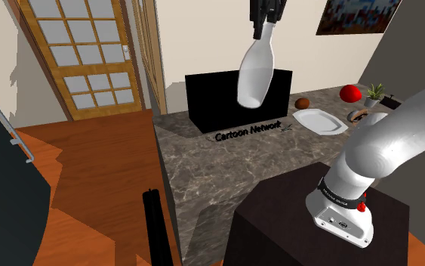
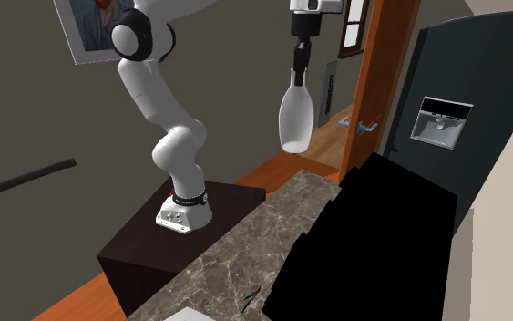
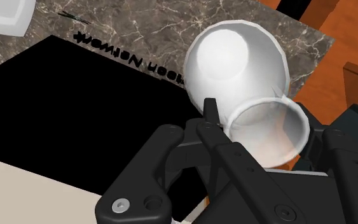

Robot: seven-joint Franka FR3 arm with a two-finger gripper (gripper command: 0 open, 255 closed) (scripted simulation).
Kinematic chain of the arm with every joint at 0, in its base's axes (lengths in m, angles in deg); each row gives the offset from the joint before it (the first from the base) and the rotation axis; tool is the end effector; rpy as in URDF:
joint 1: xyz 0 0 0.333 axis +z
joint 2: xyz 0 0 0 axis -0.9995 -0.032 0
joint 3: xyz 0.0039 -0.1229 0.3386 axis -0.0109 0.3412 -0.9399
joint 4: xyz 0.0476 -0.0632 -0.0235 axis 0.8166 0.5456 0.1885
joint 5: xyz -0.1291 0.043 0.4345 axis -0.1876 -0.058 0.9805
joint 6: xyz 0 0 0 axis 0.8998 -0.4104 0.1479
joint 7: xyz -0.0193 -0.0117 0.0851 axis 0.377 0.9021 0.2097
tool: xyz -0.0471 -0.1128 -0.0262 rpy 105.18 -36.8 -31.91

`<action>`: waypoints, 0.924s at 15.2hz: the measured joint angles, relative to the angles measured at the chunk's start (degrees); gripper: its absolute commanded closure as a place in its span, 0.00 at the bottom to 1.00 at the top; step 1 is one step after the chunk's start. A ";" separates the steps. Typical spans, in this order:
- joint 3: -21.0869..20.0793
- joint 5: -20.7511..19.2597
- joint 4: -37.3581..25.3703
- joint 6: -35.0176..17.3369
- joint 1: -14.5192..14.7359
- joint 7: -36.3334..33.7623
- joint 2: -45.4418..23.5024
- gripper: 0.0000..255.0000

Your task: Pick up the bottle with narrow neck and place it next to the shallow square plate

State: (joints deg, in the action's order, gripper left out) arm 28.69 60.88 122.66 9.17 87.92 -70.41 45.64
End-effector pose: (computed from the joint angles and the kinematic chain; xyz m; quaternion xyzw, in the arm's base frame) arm 0.4197 0.0540 0.7479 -0.9991 0.0400 0.0093 0.0102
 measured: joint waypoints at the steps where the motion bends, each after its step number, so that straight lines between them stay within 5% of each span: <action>1: 1.09 -0.49 1.25 -0.85 -0.39 1.54 0.34 1.00; 14: 14.21 -6.48 9.35 -9.84 -5.32 19.11 -0.65 1.00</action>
State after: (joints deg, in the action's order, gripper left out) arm 42.90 54.40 132.01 -0.67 82.60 -51.29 44.99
